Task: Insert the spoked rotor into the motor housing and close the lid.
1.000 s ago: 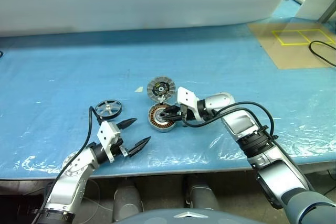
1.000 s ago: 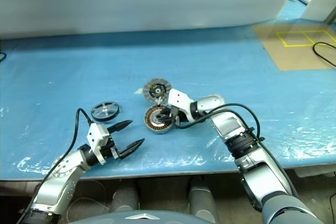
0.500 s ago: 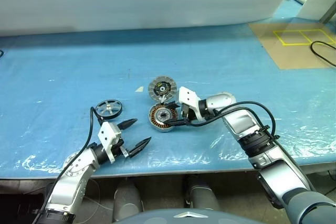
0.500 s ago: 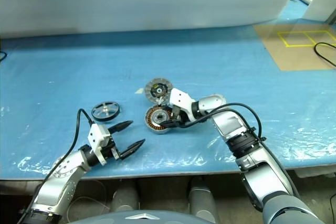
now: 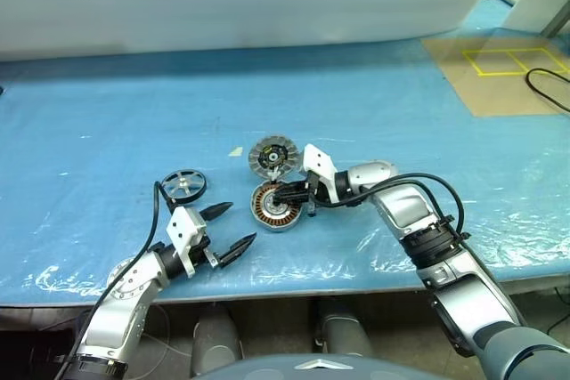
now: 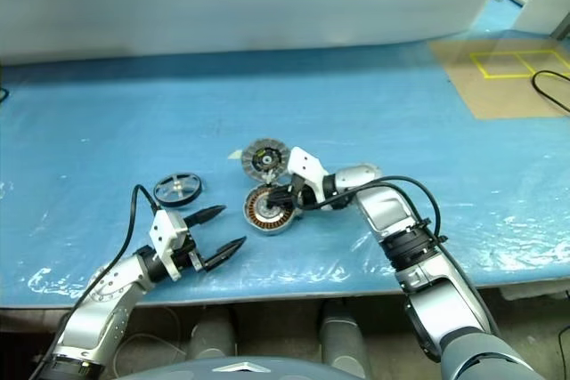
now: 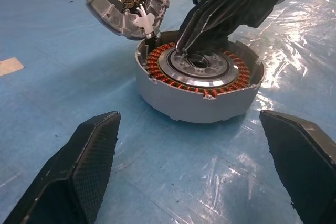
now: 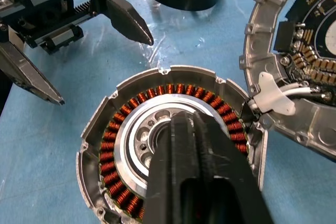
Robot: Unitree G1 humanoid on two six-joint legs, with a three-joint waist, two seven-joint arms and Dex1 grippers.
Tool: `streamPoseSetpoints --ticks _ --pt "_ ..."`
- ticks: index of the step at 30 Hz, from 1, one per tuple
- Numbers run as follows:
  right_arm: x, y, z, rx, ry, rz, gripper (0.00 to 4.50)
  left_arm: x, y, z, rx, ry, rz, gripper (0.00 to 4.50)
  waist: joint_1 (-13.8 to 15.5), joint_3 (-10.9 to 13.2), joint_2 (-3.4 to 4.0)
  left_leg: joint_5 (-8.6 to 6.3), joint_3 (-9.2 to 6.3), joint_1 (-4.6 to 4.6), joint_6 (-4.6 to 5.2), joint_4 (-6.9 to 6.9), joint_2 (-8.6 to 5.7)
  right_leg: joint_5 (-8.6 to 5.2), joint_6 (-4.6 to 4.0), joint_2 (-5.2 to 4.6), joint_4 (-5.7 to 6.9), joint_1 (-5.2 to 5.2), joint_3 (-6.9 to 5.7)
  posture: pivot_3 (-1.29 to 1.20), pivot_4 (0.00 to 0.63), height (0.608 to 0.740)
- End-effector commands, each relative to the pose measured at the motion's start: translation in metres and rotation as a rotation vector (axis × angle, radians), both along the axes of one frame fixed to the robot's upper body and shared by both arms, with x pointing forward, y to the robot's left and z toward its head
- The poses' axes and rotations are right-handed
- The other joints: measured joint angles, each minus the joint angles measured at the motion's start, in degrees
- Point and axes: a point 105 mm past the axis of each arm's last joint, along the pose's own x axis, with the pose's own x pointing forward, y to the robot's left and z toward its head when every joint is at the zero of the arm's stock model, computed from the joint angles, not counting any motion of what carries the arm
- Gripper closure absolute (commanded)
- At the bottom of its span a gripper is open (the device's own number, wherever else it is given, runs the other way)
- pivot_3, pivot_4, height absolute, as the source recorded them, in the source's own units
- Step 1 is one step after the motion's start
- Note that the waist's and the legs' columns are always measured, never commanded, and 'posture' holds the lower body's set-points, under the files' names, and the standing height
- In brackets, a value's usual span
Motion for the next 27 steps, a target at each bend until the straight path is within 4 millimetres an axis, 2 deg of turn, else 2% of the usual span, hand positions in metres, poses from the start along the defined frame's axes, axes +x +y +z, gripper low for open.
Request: streamPoseSetpoints --ticks 1,9,21,27 --pt "0.001 0.004 0.014 0.049 -0.045 0.005 4.46 0.000 -0.001 0.010 -0.006 -0.041 -0.013 0.00 0.0 0.0 0.00 0.00 0.00 -0.01 0.00 0.00 0.00 0.00 0.00 0.00 0.00 0.00 0.00 0.00 0.150 0.740" --pt "-0.002 0.006 0.012 0.051 -0.048 0.011 4.46 0.001 -0.001 0.010 -0.003 -0.041 -0.016 0.00 0.0 0.0 0.00 0.01 0.00 -0.01 -0.01 0.00 0.00 0.00 0.00 0.00 -0.01 0.00 0.00 0.00 0.150 0.740" --pt "-0.014 0.009 0.027 0.128 -0.012 0.069 4.46 0.001 -0.001 0.010 0.001 -0.037 -0.021 0.00 0.0 0.0 0.00 0.01 0.00 -0.01 -0.01 -0.01 0.00 0.00 0.00 0.00 -0.02 0.00 0.00 0.00 0.150 0.740" --pt "-0.006 0.000 0.017 0.010 -0.087 0.046 4.46 0.001 0.000 0.010 0.001 -0.040 -0.020 0.00 0.1 0.0 0.00 0.01 0.00 -0.02 -0.02 -0.01 -0.01 0.00 0.00 0.00 -0.03 0.00 0.00 0.00 0.150 0.740"
